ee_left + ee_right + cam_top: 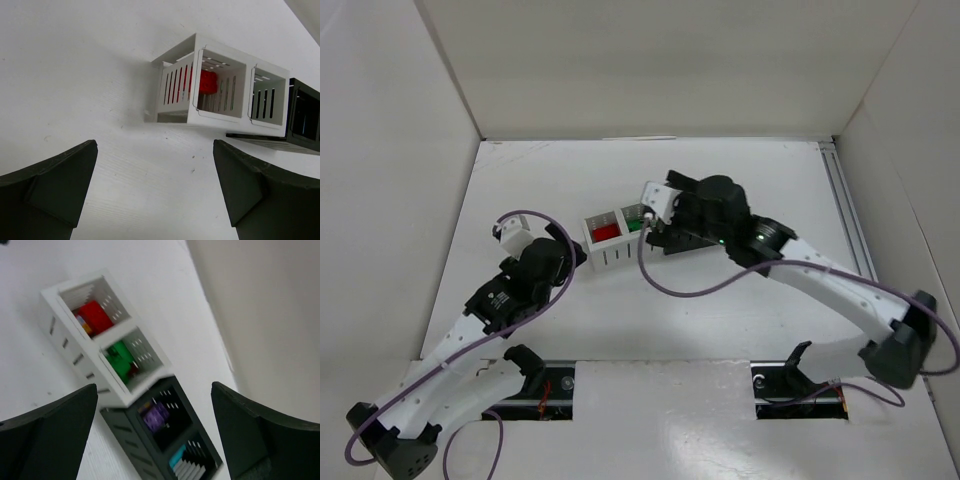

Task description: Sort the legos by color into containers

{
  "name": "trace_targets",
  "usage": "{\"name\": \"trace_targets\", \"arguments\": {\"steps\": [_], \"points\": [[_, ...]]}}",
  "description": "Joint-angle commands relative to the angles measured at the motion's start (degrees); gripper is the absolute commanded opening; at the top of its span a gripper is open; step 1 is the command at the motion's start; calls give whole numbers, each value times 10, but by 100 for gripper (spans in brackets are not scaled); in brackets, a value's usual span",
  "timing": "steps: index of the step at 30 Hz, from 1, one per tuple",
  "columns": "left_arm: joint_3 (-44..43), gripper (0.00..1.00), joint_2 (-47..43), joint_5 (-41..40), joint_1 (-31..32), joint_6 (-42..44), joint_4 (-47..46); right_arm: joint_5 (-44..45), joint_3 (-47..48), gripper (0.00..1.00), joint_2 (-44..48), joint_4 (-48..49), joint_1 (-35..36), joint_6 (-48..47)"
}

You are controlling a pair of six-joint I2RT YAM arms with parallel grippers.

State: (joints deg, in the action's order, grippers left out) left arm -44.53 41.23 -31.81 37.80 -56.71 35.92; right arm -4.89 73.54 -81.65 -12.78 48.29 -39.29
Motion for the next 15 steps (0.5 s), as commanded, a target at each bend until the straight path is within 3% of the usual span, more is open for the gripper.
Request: {"name": "trace_targets", "arguments": {"steps": [1, 6, 10, 15], "points": [[-28, 100, -9, -22, 0, -7, 12, 151, -60, 99, 102, -39, -18, 19], [-28, 100, -4, -22, 0, -12, 12, 297, -187, 99, 270, -144, -51, 87], [-28, 100, 3, -22, 0, -12, 6, 314, -261, 99, 381, -163, -68, 125], [-34, 100, 15, -22, 0, -17, 6, 325, -284, 99, 464, -169, -90, 132]]}}
